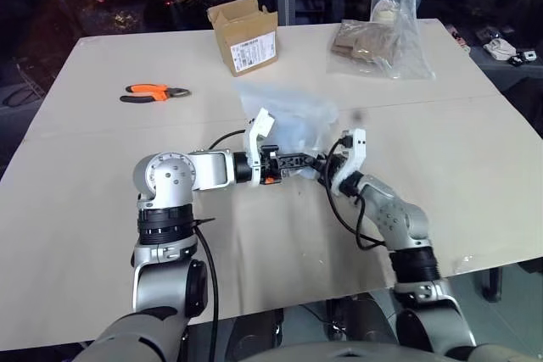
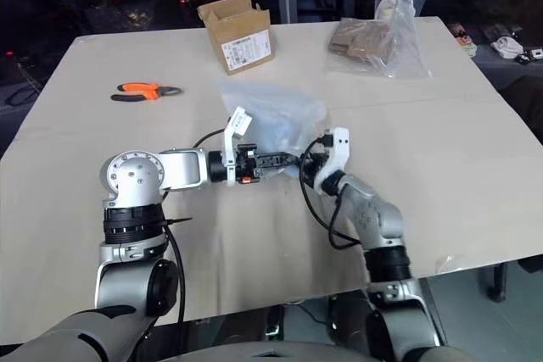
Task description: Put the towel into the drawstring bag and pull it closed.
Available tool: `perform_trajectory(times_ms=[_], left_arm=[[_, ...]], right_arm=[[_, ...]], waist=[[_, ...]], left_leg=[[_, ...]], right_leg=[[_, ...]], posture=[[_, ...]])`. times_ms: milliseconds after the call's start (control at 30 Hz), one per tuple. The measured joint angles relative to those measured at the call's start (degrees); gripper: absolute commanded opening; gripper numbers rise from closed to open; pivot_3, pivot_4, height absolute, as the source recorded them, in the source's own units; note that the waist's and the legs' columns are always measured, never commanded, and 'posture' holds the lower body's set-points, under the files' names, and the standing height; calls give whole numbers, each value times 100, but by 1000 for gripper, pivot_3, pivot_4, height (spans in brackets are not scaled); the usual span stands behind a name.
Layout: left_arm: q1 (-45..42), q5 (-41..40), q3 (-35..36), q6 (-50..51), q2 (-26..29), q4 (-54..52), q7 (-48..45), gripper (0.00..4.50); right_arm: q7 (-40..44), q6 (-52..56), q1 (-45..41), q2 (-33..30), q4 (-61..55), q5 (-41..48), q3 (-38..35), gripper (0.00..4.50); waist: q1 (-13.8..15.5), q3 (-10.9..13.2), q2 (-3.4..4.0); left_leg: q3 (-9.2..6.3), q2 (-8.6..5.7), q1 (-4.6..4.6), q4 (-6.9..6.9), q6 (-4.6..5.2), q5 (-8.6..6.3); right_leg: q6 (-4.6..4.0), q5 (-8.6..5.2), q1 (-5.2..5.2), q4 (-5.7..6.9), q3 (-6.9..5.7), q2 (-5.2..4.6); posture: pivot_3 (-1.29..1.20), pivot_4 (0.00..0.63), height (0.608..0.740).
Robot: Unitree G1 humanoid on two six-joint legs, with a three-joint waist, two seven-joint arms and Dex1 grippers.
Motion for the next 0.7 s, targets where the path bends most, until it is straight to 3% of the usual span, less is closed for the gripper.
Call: perform_trajectory(times_ms=[233, 433, 700], left_arm=[[-1, -249, 267, 416, -124, -174, 16, 0], [-24, -302, 595, 378, -110, -195, 40, 0], [312, -629, 217, 416, -244, -533, 31, 0]], right_arm=[[242, -100, -145, 96, 431, 683, -482, 52], [146, 232, -133, 90, -101, 1421, -761, 52], [-488, 287, -107, 114, -64, 2093, -993, 52]], waist=[[7, 1, 0], [-6, 1, 2], [-3, 1, 2]], left_leg=[[8, -11, -17, 2, -16, 9], [4, -6, -10, -8, -18, 9], [9, -8, -12, -7, -17, 9]], right_leg=[[2, 0, -1, -20, 4, -15], [1, 0, -10, -3, 1, -10], [1, 0, -10, -6, 8, -16]], posture=[[0, 150, 740], [0, 150, 740], [0, 150, 740]])
